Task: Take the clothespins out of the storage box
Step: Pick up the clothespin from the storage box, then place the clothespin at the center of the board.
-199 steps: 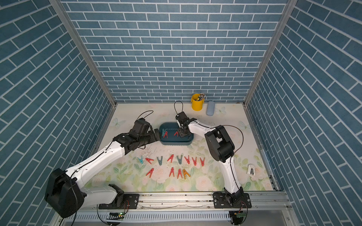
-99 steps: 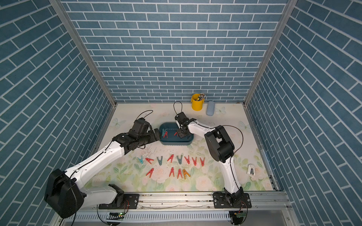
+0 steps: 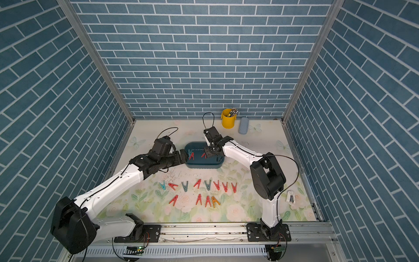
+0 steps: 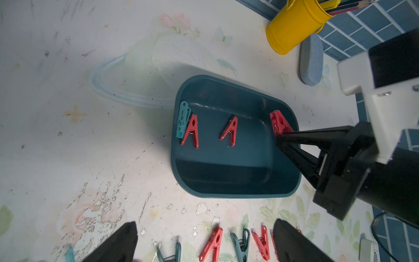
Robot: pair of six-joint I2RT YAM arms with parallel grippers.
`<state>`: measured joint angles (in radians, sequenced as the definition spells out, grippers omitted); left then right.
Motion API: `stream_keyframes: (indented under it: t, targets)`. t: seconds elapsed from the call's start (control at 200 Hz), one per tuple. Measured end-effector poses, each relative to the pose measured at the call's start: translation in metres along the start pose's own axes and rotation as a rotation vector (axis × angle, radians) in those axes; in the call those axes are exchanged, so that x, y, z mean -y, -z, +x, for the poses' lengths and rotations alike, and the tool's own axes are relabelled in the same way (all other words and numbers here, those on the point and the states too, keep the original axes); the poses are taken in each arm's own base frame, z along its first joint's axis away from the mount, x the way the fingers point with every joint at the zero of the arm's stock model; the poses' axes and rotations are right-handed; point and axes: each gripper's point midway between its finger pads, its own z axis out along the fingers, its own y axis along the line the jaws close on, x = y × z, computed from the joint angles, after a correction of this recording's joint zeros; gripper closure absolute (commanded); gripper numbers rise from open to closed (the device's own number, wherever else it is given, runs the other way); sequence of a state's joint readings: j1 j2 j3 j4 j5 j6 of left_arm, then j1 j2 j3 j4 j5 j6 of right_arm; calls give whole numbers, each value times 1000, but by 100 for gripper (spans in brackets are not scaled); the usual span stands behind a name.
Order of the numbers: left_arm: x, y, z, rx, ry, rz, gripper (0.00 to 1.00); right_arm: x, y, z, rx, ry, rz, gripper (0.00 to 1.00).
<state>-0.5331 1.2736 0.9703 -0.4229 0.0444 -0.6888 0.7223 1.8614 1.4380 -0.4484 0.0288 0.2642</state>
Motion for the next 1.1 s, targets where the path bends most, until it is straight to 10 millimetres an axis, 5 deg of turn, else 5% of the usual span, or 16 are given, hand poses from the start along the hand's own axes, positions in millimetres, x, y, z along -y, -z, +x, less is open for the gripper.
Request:
stream_keyframes:
  t: [0.695,1.1]
  targets:
    - [21,-13,15,-93,-125,120,1,-37,79,150,-2,-343,-70,99]
    - [27,-15,18,-110,-137,140,0,-41,81,226,-51,-423,-32,99]
